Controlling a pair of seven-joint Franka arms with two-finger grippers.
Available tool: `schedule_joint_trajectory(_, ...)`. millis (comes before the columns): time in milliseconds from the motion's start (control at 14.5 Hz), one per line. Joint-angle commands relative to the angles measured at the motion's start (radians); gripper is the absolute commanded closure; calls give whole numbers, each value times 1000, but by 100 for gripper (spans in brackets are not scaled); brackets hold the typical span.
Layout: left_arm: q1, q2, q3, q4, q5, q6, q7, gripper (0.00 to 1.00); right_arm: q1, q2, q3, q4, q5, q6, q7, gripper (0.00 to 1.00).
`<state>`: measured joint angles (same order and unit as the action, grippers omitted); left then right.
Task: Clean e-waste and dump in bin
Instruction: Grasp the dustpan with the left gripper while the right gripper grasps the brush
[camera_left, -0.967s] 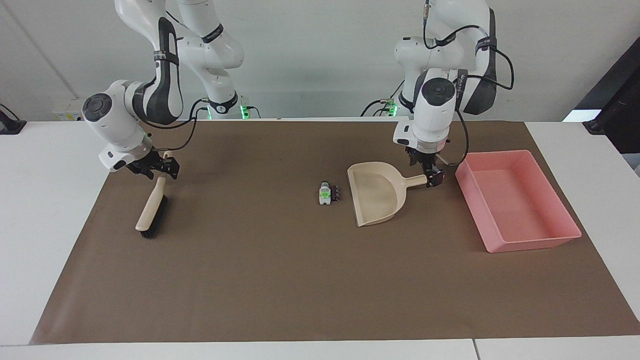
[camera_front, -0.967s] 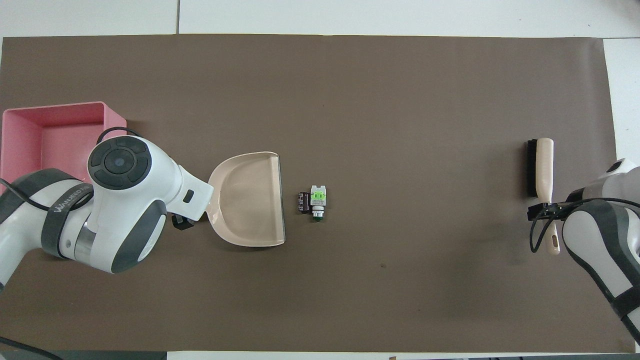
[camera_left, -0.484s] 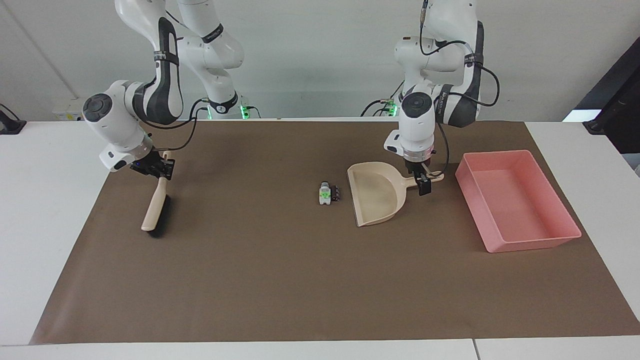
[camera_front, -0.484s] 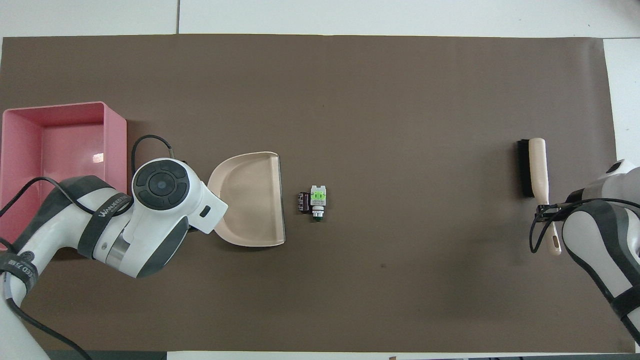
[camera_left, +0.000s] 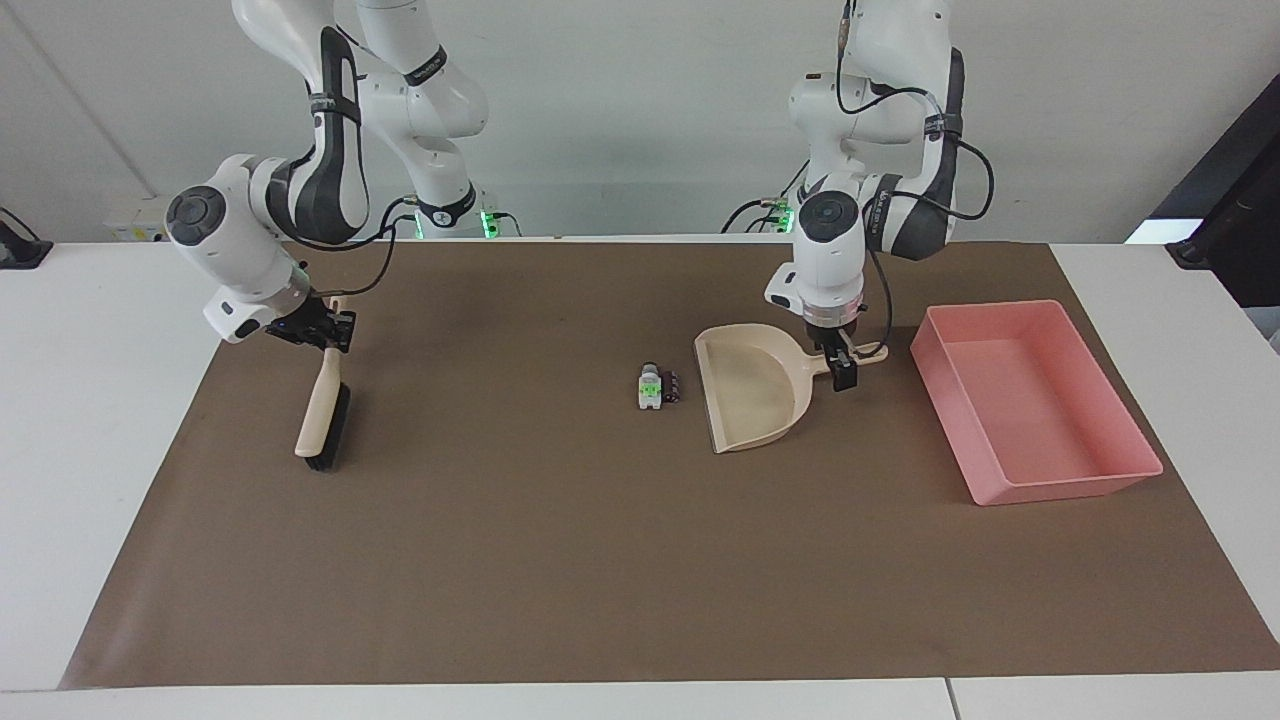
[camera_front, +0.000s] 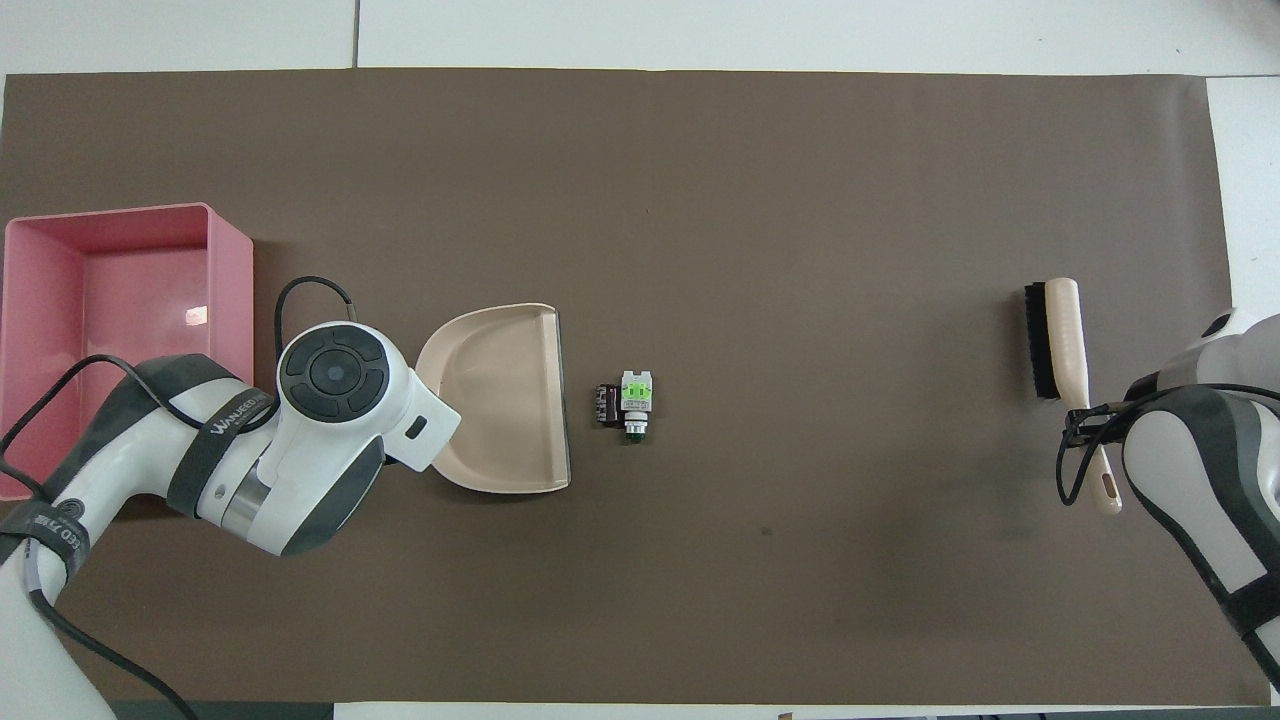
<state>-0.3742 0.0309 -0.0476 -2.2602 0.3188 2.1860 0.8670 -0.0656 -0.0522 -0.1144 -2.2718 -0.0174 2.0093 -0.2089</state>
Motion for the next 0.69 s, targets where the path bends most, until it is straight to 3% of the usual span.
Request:
schedule_joint_trajectory(0, -11, -9, 9, -9, 19, -38, 9, 100, 110, -8, 4, 80, 1, -110, 12, 100)
schedule_joint_trajectory(622, -98, 18, 11, 80, 71, -127, 32, 100, 542, -15, 5, 94, -67, -195, 434, 100)
